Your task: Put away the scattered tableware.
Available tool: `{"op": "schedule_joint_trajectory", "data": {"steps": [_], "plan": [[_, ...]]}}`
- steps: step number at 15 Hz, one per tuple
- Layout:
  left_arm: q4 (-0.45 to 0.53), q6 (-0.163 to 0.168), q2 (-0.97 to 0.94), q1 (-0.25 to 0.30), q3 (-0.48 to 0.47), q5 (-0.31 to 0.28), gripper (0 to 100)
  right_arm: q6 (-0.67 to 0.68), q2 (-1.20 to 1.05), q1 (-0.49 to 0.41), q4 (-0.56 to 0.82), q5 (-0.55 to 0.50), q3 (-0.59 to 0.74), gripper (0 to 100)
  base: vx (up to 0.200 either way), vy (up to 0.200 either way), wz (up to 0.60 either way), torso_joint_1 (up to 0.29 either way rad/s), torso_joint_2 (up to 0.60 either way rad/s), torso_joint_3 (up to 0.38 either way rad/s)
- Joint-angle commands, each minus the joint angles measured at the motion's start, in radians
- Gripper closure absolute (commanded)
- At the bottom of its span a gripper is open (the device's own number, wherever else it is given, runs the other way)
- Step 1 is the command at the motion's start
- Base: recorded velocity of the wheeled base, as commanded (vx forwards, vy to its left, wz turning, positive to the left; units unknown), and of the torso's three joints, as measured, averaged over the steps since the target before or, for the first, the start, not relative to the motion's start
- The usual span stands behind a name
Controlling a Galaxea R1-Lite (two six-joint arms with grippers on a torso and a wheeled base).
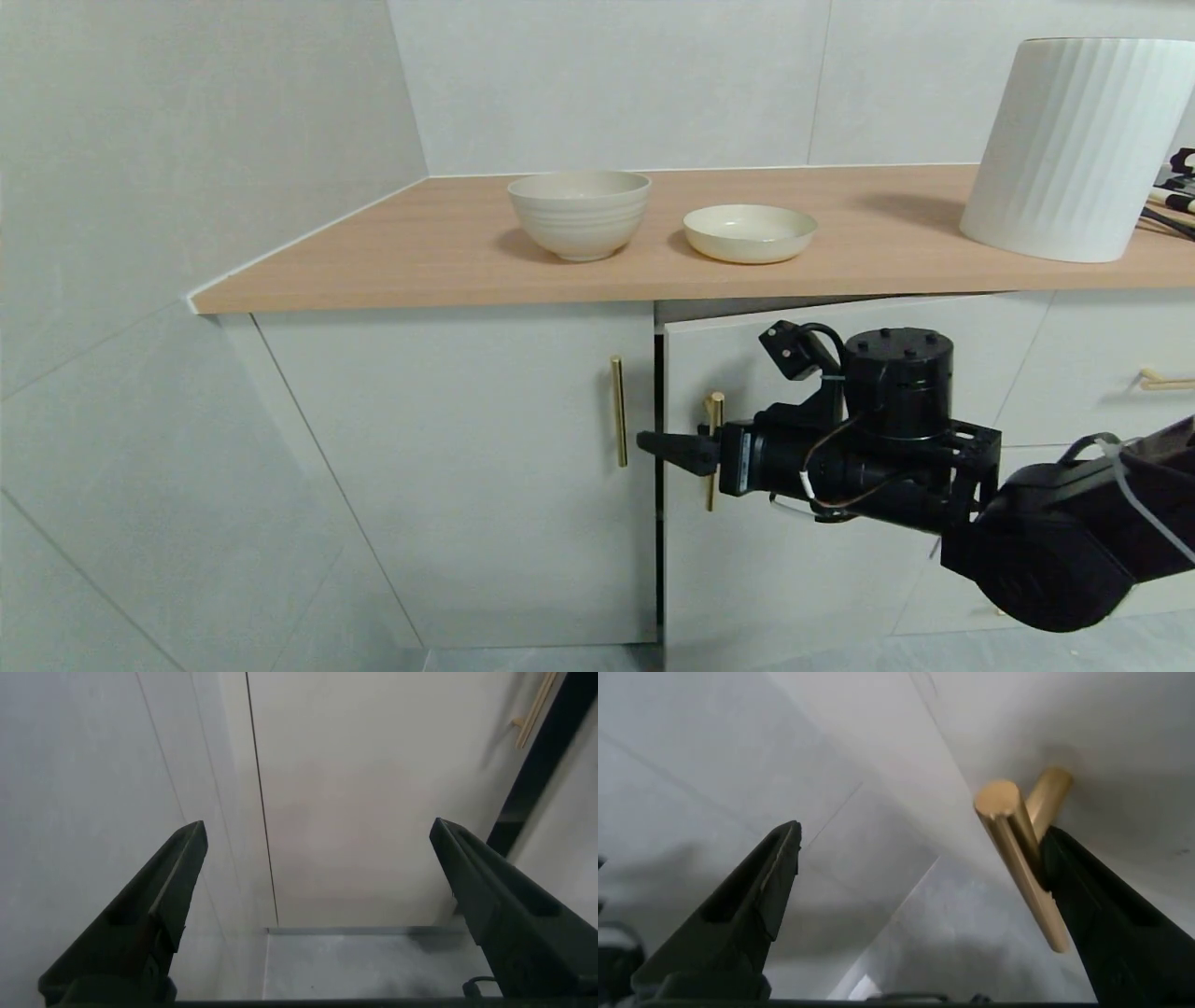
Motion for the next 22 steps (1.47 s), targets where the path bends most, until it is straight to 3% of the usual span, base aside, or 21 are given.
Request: {"op": "schedule_joint_trajectory", "data": {"steps": [1,8,12,14,16,17,19,21,22], "plan": [[-0.001,0.000,0.000,0.000,0.000,0.001,0,-0.001,-0.081,0.031,-0.005,0.003,0.064,0,0.000,0.000,0.00,0.000,0.00,0.000],[0.001,-0.003,0.000,0.000,0.000,0.002,0,-0.002,-0.206,0.070,-0.005,0.009,0.209,0,0.000,0.000,0.00,0.000,0.00,0.000],[-0.028,0.000,0.000,0.000,-0.003,0.001,0,-0.001,-0.207,0.073,-0.005,0.009,0.222,0,0.000,0.000,0.00,0.000,0.00,0.000],[-0.094,-0.005,0.000,0.000,-0.017,-0.044,0,-0.001,-0.204,0.074,-0.005,0.009,0.222,0,0.000,0.000,0.00,0.000,0.00,0.000],[-0.085,-0.005,0.000,0.000,-0.052,-0.105,0,-0.001,-0.203,0.074,-0.005,0.009,0.222,0,0.000,0.000,0.00,0.000,0.00,0.000],[-0.030,-0.006,0.015,-0.002,-0.124,-0.176,0,-0.001,-0.203,0.074,-0.005,0.009,0.222,0,0.000,0.000,0.00,0.000,0.00,0.000],[0.105,-0.011,0.112,-0.002,-0.288,-0.246,0,-0.001,-0.204,0.076,-0.008,0.008,0.222,0,0.000,0.000,0.00,0.000,0.00,0.000],[0.139,-0.066,0.305,-0.014,-0.471,-0.321,0,0.002,-0.209,0.099,-0.008,0.006,0.229,0,0.000,0.000,0.00,0.000,0.00,0.000],[0.139,-0.068,0.408,-0.015,-0.546,-0.361,0,0.002,-0.210,0.103,-0.010,0.006,0.232,0,0.000,0.000,0.00,0.000,0.00,0.000]]}}
